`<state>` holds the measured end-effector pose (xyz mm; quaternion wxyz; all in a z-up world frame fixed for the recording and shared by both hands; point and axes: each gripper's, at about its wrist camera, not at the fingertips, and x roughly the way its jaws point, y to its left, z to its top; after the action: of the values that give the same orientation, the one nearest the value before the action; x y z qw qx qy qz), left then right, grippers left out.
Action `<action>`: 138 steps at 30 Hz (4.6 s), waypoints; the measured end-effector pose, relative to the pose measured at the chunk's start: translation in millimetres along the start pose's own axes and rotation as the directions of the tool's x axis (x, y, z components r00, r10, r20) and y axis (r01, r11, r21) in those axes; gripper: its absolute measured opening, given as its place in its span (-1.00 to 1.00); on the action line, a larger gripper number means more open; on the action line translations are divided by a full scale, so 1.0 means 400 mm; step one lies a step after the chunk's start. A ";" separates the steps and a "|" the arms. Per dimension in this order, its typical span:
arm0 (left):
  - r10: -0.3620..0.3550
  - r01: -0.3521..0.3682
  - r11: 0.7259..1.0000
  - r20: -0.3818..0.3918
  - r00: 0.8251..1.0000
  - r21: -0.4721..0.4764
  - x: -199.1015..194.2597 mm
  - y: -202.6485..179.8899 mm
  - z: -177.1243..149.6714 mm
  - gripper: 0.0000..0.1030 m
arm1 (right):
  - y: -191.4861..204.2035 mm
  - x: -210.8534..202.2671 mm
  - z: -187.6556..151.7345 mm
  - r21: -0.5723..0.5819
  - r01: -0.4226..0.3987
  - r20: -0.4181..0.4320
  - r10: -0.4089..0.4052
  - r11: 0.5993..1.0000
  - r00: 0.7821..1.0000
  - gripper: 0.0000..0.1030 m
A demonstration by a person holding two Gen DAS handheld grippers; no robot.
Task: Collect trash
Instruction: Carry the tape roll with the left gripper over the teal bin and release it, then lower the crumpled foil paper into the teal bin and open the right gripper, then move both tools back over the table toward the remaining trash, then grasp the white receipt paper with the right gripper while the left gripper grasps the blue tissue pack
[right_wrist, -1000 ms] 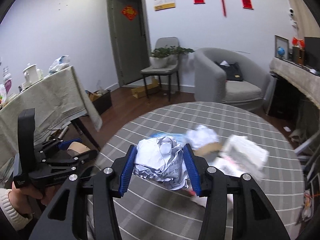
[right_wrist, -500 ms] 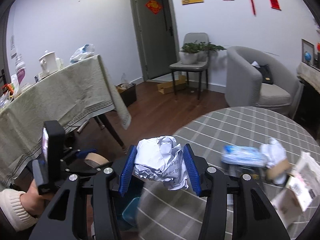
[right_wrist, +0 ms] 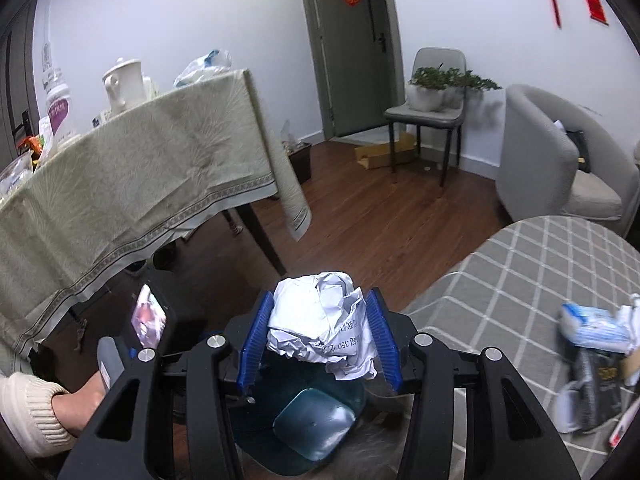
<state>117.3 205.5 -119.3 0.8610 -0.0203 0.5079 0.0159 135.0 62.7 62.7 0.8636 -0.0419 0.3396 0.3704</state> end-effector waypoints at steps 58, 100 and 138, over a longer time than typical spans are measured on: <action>-0.033 0.064 0.996 0.443 0.896 -0.056 -0.368 0.068 0.085 0.20 | 0.133 0.466 -0.363 -0.058 -0.027 -0.562 -0.011 0.998 0.827 0.44; -0.020 0.019 1.000 0.532 0.847 0.007 -0.400 -0.158 0.137 0.79 | -0.162 -0.236 -0.119 -0.065 0.251 0.062 -0.248 0.966 0.967 0.56; -0.226 0.169 0.969 0.374 0.900 0.179 -0.237 -0.540 0.201 0.78 | -0.498 -0.347 -0.242 -0.156 0.441 -0.061 -0.454 0.884 0.889 -0.35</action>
<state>152.0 -6.8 6.4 0.9414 -0.0068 0.3207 -0.1041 145.4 -197.2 38.5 0.9034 -0.1966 0.3354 0.1811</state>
